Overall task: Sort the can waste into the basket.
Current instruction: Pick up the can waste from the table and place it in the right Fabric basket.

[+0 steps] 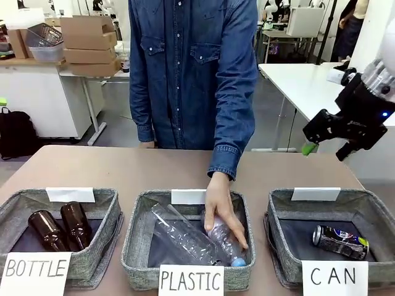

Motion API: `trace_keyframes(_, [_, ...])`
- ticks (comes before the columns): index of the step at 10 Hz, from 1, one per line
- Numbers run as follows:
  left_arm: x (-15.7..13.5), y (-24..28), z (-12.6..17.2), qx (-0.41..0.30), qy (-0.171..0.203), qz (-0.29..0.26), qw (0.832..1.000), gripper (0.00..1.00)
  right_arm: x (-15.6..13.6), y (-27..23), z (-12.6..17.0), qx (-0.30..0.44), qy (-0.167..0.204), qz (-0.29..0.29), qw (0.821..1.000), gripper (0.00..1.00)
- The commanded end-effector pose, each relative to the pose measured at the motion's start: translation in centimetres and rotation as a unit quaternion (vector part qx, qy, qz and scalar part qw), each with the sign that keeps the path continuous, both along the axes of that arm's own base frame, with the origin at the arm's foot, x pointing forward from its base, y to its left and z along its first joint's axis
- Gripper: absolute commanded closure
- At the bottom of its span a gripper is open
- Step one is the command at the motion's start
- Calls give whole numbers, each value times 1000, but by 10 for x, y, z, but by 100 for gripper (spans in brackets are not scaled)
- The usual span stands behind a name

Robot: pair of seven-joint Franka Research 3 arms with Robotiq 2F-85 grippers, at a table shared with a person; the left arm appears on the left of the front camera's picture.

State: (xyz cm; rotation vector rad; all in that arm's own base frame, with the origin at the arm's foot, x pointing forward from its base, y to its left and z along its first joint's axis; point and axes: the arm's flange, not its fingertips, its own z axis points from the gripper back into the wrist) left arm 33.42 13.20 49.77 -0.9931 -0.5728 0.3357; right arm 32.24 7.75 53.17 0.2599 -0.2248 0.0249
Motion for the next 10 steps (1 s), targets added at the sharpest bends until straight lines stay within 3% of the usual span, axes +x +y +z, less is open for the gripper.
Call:
trace_keyframes(1, [0, 1, 0, 6, -4, -6, 1000, 0, 16, 4, -7, 27, -35, 15, 999, 0])
trace_keyframes(2, [0, 1, 0, 6, -4, -6, 1000, 0, 26, 7, -8, 23, -43, 13, 999, 0])
trace_keyframes(6, [0, 1, 0, 6, -4, -6, 1000, 0, 18, 2, -6, 33, -59, 14, 998, 0])
trace_keyframes(8, [0, 1, 0, 6, -4, -6, 1000, 0, 47, 29, -16, 6, -86, 44, 995, 0])
trace_keyframes(10, [0, 1, 0, 6, -4, -6, 1000, 0, 87, 67, -40, -34, -79, 74, 994, 0])
